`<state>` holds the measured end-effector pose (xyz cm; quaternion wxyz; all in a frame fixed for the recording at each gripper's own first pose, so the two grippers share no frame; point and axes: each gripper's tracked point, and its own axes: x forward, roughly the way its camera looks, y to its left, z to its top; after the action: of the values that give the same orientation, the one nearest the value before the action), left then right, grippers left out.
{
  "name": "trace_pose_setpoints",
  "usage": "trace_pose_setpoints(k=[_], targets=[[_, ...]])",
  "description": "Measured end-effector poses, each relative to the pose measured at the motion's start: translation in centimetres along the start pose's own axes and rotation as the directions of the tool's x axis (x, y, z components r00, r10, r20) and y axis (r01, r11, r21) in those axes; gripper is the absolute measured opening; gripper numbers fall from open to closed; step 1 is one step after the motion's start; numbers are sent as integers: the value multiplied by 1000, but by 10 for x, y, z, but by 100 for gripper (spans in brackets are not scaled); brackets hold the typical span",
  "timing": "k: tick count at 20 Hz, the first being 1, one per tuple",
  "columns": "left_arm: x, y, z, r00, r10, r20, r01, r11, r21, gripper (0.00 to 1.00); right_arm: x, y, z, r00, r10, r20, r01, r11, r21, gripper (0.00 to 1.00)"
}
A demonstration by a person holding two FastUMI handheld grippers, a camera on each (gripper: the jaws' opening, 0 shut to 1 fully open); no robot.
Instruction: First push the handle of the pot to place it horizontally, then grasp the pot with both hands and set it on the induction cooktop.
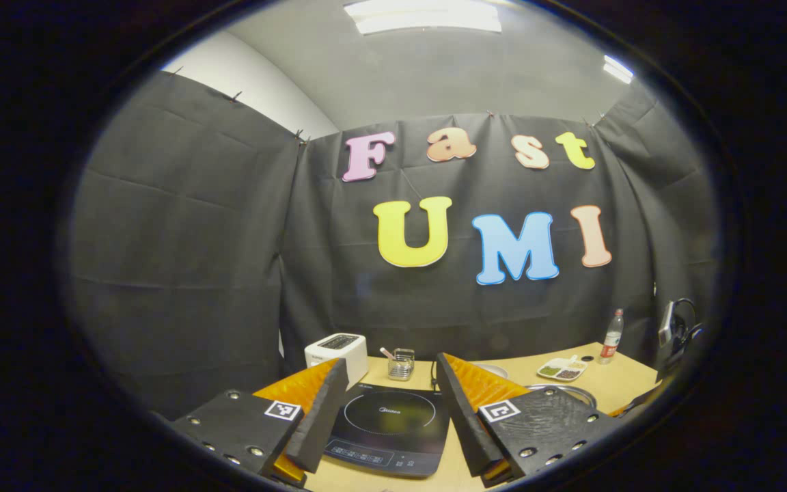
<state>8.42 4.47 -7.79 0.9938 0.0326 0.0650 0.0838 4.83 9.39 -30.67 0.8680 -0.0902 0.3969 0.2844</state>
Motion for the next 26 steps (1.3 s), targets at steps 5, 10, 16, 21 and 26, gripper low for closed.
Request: trace_pose_setpoints(k=[5,10,16,21,26], targets=[[7,-14,-5,1000,2,-15,-2,1000,10,76,11,-1,-19,997,43,-58,-45,998,-36,2],[12,-21,-9,1000,12,-25,-12,1000,14,76,21,-11,-30,993,49,-105,-56,997,-58,3],[20,-36,-12,1000,12,-27,-12,1000,17,79,25,-17,-36,991,63,-122,-73,994,-80,2],[25,-47,-14,999,8,-31,-7,1000,20,76,28,-36,-37,991,32,-130,-43,996,-82,2],[30,-52,-17,999,11,-36,-10,1000,27,82,35,-56,-34,991,5,-131,-14,998,-65,2]])
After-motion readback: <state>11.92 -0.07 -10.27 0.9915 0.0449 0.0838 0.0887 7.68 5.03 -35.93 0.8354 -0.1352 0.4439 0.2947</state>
